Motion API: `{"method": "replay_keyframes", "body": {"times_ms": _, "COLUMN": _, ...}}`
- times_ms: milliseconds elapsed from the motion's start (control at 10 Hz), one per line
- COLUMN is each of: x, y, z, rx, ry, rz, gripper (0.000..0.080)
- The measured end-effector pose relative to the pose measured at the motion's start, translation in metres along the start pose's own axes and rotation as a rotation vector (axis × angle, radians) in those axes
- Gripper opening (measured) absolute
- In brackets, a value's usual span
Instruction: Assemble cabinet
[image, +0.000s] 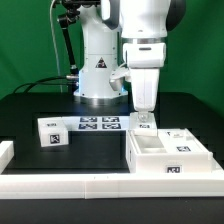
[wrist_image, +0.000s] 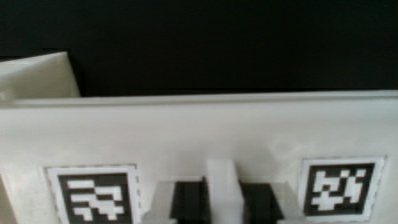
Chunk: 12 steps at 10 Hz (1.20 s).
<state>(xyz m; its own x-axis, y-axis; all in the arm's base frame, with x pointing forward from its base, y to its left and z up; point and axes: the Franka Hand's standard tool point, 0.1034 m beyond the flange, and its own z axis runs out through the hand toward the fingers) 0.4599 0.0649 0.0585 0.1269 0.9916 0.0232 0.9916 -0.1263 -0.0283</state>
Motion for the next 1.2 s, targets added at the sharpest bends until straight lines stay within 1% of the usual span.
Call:
{"method": "replay_keyframes", "body": {"times_ms": 700, "x": -0.001, "y": 0.001, "z": 0.0, "rx": 0.001, "ry": 0.0, "rz": -0.014, "gripper": 0.007}}
{"method": "replay_keyframes", "body": {"times_ms": 900, "x": 0.001, "y": 0.014, "z": 0.0, "rx": -0.007, "ry": 0.007, "rz": -0.049, "gripper": 0.007}}
{"method": "replay_keyframes", "body": {"times_ms": 1100, "x": 0.003, "y": 0.022, "z": 0.001, "rx": -0.01, "ry": 0.011, "rz": -0.053, "gripper": 0.007}}
{"method": "replay_keyframes", "body": {"times_ms": 1200, "x": 0.004, "y": 0.029, "z": 0.001, "rx": -0.017, "ry": 0.015, "rz": -0.06, "gripper": 0.007}}
